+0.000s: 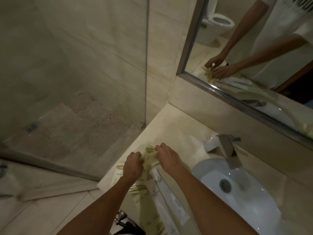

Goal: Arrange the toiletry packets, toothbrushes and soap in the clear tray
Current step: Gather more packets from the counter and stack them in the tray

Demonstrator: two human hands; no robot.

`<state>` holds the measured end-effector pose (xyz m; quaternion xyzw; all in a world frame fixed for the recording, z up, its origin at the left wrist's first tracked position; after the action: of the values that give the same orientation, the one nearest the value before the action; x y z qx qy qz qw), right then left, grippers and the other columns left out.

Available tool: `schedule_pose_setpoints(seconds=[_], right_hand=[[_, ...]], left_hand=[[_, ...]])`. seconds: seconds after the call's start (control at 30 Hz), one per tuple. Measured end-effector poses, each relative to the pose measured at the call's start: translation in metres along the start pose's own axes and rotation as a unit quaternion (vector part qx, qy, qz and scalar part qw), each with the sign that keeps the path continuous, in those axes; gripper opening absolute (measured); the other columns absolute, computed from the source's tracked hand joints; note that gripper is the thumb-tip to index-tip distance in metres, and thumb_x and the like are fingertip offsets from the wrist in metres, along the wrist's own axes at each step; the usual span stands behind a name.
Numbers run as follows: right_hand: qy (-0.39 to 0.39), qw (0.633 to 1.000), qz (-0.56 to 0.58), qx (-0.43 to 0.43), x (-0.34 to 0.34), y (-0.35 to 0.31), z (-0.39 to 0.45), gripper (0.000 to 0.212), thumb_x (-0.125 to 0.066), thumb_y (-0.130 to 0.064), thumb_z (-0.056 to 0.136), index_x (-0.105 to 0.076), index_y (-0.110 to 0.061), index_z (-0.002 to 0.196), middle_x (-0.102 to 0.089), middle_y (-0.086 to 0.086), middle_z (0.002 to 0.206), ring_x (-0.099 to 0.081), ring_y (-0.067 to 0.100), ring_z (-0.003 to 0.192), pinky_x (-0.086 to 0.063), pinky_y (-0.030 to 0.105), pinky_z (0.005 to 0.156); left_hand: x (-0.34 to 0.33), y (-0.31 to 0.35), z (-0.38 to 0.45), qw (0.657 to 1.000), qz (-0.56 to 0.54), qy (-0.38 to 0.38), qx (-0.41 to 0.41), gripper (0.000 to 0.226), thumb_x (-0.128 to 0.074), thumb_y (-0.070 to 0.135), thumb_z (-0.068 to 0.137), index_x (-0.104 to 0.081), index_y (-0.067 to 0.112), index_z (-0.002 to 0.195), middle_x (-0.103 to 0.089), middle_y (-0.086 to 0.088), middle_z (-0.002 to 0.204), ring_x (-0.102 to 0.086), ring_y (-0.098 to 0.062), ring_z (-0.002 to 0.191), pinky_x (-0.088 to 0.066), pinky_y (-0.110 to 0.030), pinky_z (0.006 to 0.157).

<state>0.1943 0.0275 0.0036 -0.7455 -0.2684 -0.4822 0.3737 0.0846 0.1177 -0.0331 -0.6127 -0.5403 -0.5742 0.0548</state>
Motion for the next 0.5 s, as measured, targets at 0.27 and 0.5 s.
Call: schedule_pose_setpoints(seconds=[0.27, 0.5], right_hand=[[0.076, 0.997, 0.028, -0.022, 0.058, 0.049, -0.074, 0.011, -0.048, -0.015, 0.094, -0.054, -0.012, 0.102, -0.052, 0.009, 0.108, -0.056, 0.028, 0.100, -0.045, 0.036, 0.073], [0.095, 0.992, 0.038, -0.074, 0.077, 0.113, -0.163, 0.019, -0.049, -0.017, 0.096, -0.053, -0.007, 0.112, -0.056, 0.013, 0.112, -0.057, 0.030, 0.105, -0.046, 0.036, 0.083]], left_hand=[[0.013, 0.049, -0.024, 0.997, 0.025, 0.036, -0.063, 0.012, -0.059, 0.013, 0.088, -0.064, 0.005, 0.094, -0.057, -0.016, 0.095, -0.056, -0.034, 0.093, -0.046, -0.041, 0.076], [-0.034, 0.127, -0.071, 0.987, 0.035, 0.001, -0.158, 0.014, -0.059, 0.015, 0.087, -0.066, 0.003, 0.092, -0.058, -0.018, 0.090, -0.057, -0.036, 0.087, -0.048, -0.041, 0.072]])
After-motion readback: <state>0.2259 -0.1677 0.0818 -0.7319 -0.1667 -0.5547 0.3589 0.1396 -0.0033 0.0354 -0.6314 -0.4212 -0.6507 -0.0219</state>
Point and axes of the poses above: each hand's wrist, its own z-axis towards the middle knuckle, its own x-axis out of the back of the hand, y = z × x, the point moved 8 cm from there along z, towards the middle knuckle
